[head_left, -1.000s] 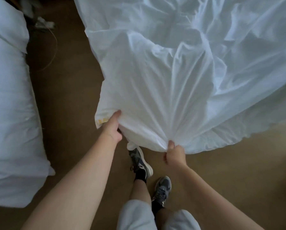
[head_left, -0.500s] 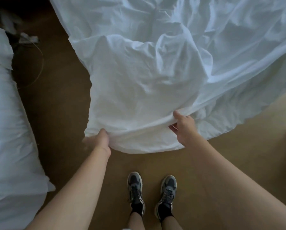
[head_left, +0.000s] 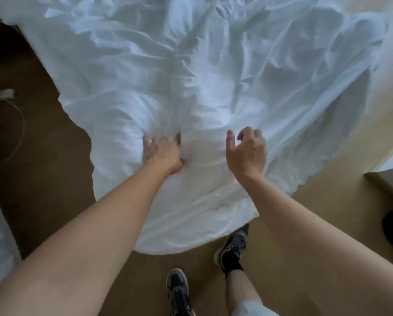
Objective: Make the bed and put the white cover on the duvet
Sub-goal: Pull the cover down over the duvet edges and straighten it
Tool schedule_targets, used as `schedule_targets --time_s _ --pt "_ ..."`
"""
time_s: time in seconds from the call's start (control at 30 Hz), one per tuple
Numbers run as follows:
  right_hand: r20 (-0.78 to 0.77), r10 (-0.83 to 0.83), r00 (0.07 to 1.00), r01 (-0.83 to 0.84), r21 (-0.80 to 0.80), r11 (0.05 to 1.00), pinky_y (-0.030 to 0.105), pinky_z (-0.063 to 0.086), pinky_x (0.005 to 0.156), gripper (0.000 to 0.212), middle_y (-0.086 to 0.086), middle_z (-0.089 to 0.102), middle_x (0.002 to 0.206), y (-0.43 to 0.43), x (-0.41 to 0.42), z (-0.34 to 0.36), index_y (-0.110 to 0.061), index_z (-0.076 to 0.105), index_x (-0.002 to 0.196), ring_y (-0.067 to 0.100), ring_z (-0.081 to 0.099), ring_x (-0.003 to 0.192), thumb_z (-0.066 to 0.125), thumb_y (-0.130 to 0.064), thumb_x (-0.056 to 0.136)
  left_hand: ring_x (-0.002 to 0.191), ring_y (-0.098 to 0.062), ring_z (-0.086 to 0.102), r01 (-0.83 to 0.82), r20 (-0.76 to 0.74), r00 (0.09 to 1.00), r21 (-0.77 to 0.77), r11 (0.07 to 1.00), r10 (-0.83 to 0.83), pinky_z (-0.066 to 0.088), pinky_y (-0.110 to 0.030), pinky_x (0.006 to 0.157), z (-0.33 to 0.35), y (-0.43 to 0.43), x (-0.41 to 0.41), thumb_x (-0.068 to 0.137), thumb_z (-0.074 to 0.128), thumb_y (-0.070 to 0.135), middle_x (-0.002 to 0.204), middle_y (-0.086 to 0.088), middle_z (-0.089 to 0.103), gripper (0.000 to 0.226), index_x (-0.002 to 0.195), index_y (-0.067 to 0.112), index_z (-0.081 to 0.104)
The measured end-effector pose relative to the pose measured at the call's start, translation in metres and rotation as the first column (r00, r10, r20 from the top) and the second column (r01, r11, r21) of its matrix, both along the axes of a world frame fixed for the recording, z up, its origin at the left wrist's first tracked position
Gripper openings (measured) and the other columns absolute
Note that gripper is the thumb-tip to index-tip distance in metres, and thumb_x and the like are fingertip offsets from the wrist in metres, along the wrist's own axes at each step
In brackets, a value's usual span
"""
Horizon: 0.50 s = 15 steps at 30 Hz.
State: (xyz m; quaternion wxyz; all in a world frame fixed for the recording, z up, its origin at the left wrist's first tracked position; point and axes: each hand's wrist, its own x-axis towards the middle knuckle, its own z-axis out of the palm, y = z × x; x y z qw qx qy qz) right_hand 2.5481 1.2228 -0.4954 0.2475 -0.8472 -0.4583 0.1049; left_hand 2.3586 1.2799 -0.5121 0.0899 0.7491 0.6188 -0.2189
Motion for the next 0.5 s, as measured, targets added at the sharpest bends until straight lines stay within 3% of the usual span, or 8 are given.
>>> schedule_targets --time_s 0.03,0.1,0.17,0.2,0.23,0.3,0.4,0.5 --pt "-0.018 0.056 0.998 -0.055 0.058 0.997 0.043 0.041 0.092 0.036 0.008 0.057 0.125 0.024 0.014 -0.003 -0.019 0.062 0.118 0.032 0.054 0.114 0.051 -0.047 0.099 0.135 -0.032 0.049 0.028 -0.042 0.999 -0.123 0.992 -0.033 0.027 -0.054 0.118 -0.009 0.000 0.002 0.089 0.048 0.055 0.141 -0.012 0.055 0.071 0.153 0.026 0.035" --pt "-0.136 0.222 0.966 -0.237 -0.104 0.966 0.041 0.038 0.103 0.044 0.006 0.051 0.143 0.075 0.041 -0.022 -0.029 0.051 0.141 0.031 0.048 0.128 0.050 -0.045 0.100 0.120 -0.030 0.060 0.056 0.048 0.998 -0.387 0.920 -0.041 0.045 -0.038 0.105 -0.017 0.014 0.005 0.085 0.044 0.055 0.132 -0.013 0.064 0.061 0.131 0.019 0.061" --pt "-0.277 0.379 0.883 -0.463 -0.386 0.797 0.036 0.037 0.106 0.049 0.005 0.052 0.148 0.110 0.054 -0.050 -0.031 0.045 0.146 0.030 0.049 0.133 0.047 -0.051 0.101 0.094 -0.027 0.066 -0.032 0.251 0.947 -0.550 0.834 0.202 0.048 -0.028 0.079 -0.002 0.053 0.009 0.086 0.059 0.046 0.107 -0.011 0.072 0.031 0.091 0.018 0.071" --pt "-0.325 0.448 0.833 -0.554 -0.486 0.676 0.035 0.036 0.108 0.052 0.004 0.051 0.150 0.120 0.057 -0.062 -0.030 0.047 0.145 0.029 0.048 0.135 0.045 -0.056 0.100 0.087 -0.032 0.066 -0.131 0.315 0.891 -0.513 0.849 0.328 0.047 -0.029 0.072 0.005 0.079 0.008 0.087 0.063 0.040 0.097 -0.014 0.073 0.026 0.079 0.016 0.070" --pt "-0.352 0.490 0.798 -0.601 -0.540 0.590 0.035 0.035 0.110 0.056 0.004 0.049 0.152 0.129 0.057 -0.070 -0.028 0.049 0.144 0.028 0.046 0.138 0.045 -0.061 0.099 0.089 -0.037 0.066 -0.243 0.378 0.833 -0.404 0.882 0.403 0.046 -0.031 0.071 0.009 0.107 0.006 0.088 0.064 0.037 0.097 -0.017 0.073 0.025 0.080 0.014 0.070" --pt "-0.364 0.473 0.802 -0.597 -0.491 0.634 0.036 0.037 0.108 0.062 0.006 0.052 0.149 0.149 0.061 -0.072 -0.023 0.053 0.141 0.030 0.047 0.136 0.053 -0.064 0.094 0.113 -0.039 0.058 -0.350 0.321 0.873 -0.115 0.930 0.369 0.047 -0.037 0.086 0.007 0.151 0.007 0.087 0.069 0.044 0.122 -0.018 0.064 0.037 0.113 0.018 0.068" --pt "-0.263 0.443 0.857 -0.504 -0.251 0.827 0.044 0.042 0.105 0.082 0.010 0.046 0.146 0.191 0.061 -0.059 -0.024 0.043 0.147 0.034 0.046 0.133 0.067 -0.068 0.082 0.135 -0.041 0.038 -0.411 0.031 0.906 -0.172 0.895 0.422 0.037 -0.053 0.107 -0.019 0.173 0.014 0.061 0.078 0.078 0.146 -0.015 0.038 0.110 0.148 0.026 0.035" --pt "-0.379 0.414 0.828 -0.542 -0.349 0.764 0.045 0.048 0.103 0.102 0.011 0.049 0.143 0.246 0.048 -0.055 -0.018 0.036 0.150 0.032 0.053 0.127 0.069 -0.076 0.073 0.136 -0.042 0.038 -0.461 0.031 0.874 -0.261 0.848 0.484 0.037 -0.057 0.109 -0.061 0.188 0.015 0.048 0.080 0.081 0.144 -0.012 0.038 0.125 0.150 0.030 0.027"
